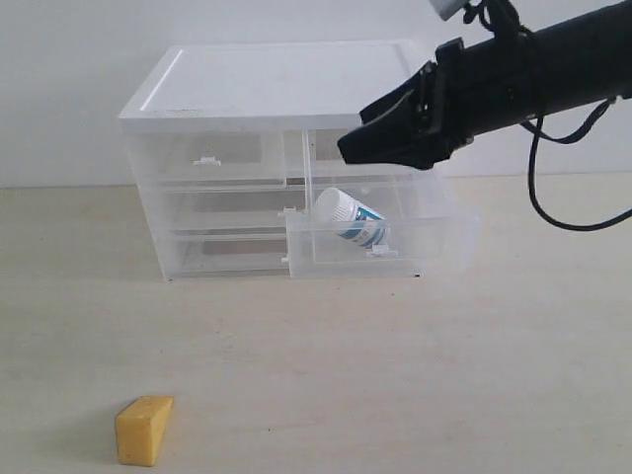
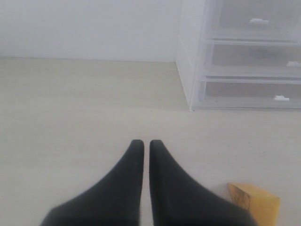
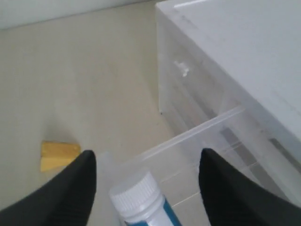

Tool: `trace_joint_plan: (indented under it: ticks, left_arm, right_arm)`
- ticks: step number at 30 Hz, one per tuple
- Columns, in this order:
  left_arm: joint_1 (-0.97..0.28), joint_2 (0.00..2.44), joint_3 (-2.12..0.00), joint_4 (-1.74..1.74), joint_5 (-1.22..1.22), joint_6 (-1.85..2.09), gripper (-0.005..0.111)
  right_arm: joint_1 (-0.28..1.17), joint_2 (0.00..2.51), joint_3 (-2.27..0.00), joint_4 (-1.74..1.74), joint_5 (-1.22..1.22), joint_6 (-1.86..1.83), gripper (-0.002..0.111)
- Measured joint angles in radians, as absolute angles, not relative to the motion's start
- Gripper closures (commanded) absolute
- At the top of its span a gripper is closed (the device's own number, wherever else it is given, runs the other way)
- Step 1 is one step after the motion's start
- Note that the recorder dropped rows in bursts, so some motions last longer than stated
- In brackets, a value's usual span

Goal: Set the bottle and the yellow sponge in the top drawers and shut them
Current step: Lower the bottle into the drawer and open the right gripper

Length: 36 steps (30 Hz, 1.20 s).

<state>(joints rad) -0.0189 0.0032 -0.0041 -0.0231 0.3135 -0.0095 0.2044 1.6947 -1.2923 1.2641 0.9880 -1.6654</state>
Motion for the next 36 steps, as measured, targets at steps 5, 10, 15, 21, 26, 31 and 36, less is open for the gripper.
trace_joint_plan:
  ticks: [5, 10, 15, 21, 26, 31, 36]
  left_arm:
    - [-0.019, 0.003, -0.004, -0.023, 0.313, -0.009, 0.102]
    - [-0.019, 0.003, -0.004, -0.023, 0.313, -0.009, 0.102]
    - [-0.019, 0.003, -0.004, -0.023, 0.313, -0.009, 0.102]
    - [-0.019, 0.003, -0.004, -0.023, 0.313, -0.009, 0.102]
    - [-0.019, 0.003, -0.004, -0.023, 0.313, -0.009, 0.102]
    - [-0.019, 0.003, -0.004, -0.023, 0.313, -0.009, 0.102]
    - [-0.019, 0.003, -0.004, -0.023, 0.313, -0.009, 0.102]
  right_arm:
    - [0.284, 1.694, -1.292, 1.151, 0.873, -1.591, 0.093]
    - [0.342, 1.694, -1.292, 1.132, 0.806, -1.575, 0.108]
    - [0.358, 1.694, -1.292, 1.121, 0.770, -1.560, 0.108]
    - [0.358, 1.694, -1.292, 1.083, 0.761, -1.543, 0.108]
    - [0.358, 1.694, -1.292, 1.068, 0.752, -1.532, 0.108]
    - [0.358, 1.705, -1.292, 1.066, 0.754, -1.529, 0.108]
    - [0.359, 1.755, -1.290, 1.061, 0.708, -1.522, 0.108]
